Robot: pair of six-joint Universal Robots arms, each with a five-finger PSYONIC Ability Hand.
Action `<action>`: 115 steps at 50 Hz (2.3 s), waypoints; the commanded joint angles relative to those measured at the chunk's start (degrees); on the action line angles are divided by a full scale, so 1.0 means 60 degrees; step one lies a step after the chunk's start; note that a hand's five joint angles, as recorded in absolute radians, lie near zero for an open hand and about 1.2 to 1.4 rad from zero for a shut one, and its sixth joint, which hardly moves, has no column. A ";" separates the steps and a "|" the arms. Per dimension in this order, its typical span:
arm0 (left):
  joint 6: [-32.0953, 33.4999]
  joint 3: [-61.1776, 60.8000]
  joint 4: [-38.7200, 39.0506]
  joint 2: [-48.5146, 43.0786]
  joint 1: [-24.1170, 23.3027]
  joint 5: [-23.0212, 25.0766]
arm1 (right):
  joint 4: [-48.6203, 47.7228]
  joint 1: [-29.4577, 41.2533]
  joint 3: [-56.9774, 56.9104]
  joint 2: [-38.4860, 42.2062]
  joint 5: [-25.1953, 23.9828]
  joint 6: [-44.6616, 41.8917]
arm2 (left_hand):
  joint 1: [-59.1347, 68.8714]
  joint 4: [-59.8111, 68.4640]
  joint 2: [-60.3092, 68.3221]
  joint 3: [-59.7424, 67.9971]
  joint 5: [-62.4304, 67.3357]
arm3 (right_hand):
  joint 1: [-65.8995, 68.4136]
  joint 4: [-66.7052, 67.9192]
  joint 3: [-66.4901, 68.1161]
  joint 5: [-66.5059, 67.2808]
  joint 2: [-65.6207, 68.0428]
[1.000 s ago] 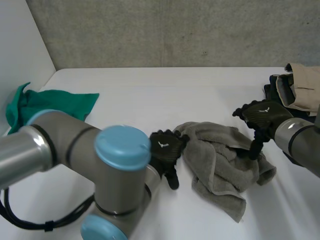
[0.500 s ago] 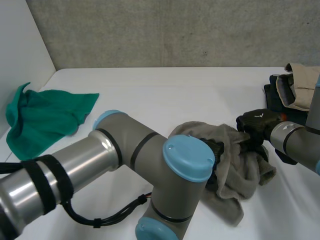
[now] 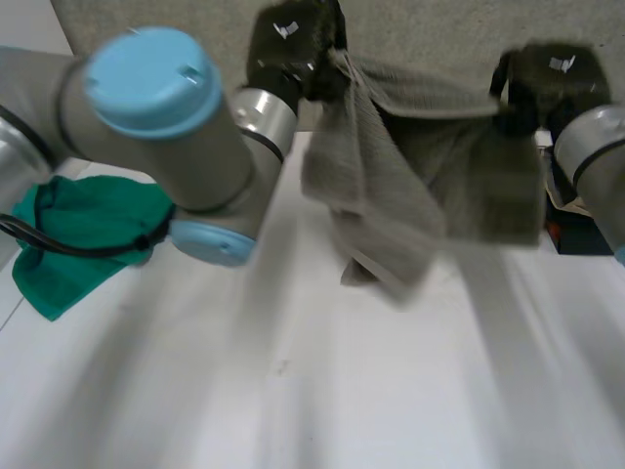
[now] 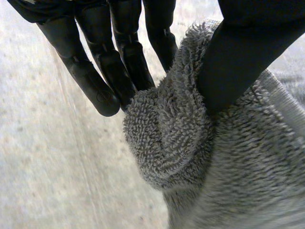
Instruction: Fold the laundry.
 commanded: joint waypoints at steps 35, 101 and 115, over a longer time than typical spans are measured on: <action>0.0751 -0.8990 0.0497 0.1909 0.2174 0.0573 | 0.1611 0.1112 0.2594 0.0950 -0.0259 -0.1424 | -0.7470 -0.8586 -0.8493 -0.8320 -0.7727 | 0.2726 0.1916 0.2008 0.2176 0.2121; 0.3373 -0.2885 -0.2437 0.0913 0.3860 0.1468 | 0.3284 0.1273 -0.3056 0.2677 0.0955 -0.6258 | 0.3042 0.1926 0.2019 0.2192 0.2785 | 0.2726 0.1916 0.2008 0.2176 0.2121; 0.1235 -0.1722 0.3515 0.2156 0.3639 0.0280 | -0.2257 0.1346 -0.5200 0.2049 0.1661 -0.3723 | 0.3042 0.1926 0.2019 0.2192 0.2785 | 0.2726 0.1916 0.2008 0.2176 0.2121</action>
